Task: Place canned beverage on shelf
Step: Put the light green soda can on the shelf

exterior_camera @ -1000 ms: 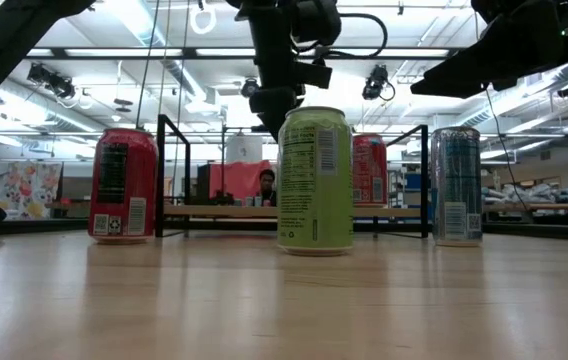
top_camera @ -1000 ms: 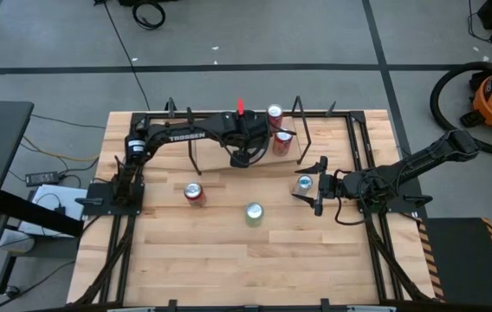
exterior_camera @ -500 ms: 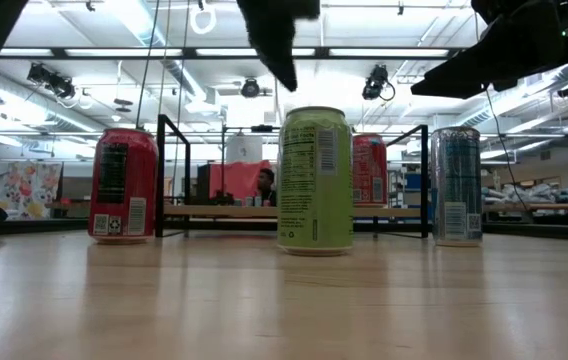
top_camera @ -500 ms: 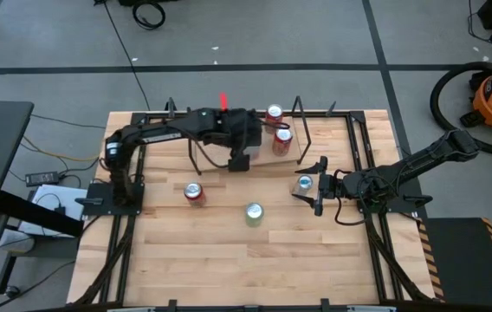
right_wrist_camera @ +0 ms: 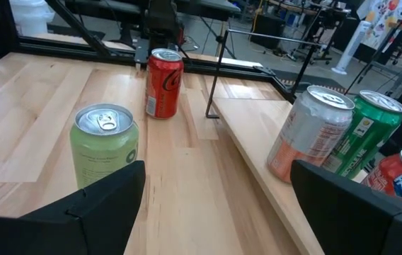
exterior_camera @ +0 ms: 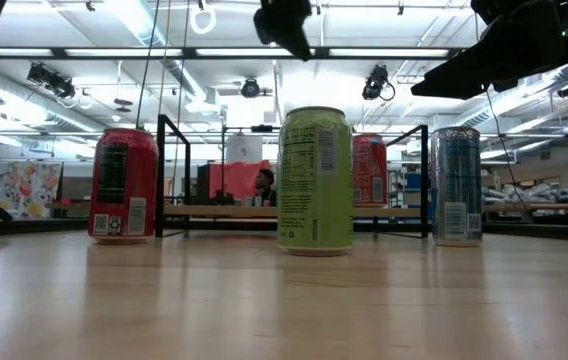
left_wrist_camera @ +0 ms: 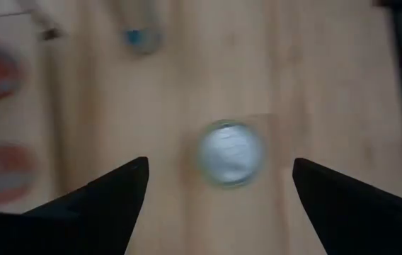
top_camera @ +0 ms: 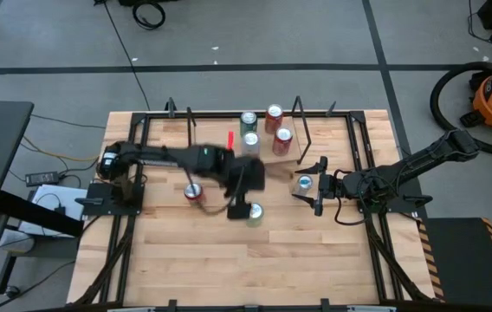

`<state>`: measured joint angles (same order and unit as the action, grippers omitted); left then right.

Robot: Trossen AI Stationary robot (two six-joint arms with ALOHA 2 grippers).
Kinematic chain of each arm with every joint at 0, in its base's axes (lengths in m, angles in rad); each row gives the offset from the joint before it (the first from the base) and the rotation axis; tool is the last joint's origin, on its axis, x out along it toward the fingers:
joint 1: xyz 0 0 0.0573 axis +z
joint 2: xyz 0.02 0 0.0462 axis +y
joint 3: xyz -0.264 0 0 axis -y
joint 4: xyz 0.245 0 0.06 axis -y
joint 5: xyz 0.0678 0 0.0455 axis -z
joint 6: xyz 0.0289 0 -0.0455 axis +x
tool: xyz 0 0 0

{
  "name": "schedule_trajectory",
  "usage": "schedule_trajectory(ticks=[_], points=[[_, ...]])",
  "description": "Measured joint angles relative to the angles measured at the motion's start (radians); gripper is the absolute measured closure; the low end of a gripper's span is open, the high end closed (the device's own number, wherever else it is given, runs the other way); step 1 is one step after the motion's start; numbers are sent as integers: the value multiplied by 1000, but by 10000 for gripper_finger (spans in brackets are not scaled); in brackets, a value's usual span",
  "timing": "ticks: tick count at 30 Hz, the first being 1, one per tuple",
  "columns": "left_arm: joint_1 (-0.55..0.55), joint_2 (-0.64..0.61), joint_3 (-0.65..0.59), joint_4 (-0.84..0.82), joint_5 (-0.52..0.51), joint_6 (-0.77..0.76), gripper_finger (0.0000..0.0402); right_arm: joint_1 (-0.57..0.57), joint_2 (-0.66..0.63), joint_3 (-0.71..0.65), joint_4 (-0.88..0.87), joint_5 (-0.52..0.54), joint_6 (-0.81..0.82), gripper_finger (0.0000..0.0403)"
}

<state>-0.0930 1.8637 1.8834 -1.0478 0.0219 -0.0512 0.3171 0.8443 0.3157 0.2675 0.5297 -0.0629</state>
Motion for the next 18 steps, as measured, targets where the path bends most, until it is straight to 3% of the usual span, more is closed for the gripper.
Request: schedule_trajectory(ticks=[5, 10, 18], points=[[-81, 2, -90, 129, -8, -57, 40, 0, 0, 0, 5, 0, 0, 39], [-105, 5, -147, 193, -164, -60, 40, 0, 0, 0, 8, 0, 1, 39], [-107, 2, -175, 326, -183, -12, 40, -10, 0, 0, 11, 0, -1, 39]])
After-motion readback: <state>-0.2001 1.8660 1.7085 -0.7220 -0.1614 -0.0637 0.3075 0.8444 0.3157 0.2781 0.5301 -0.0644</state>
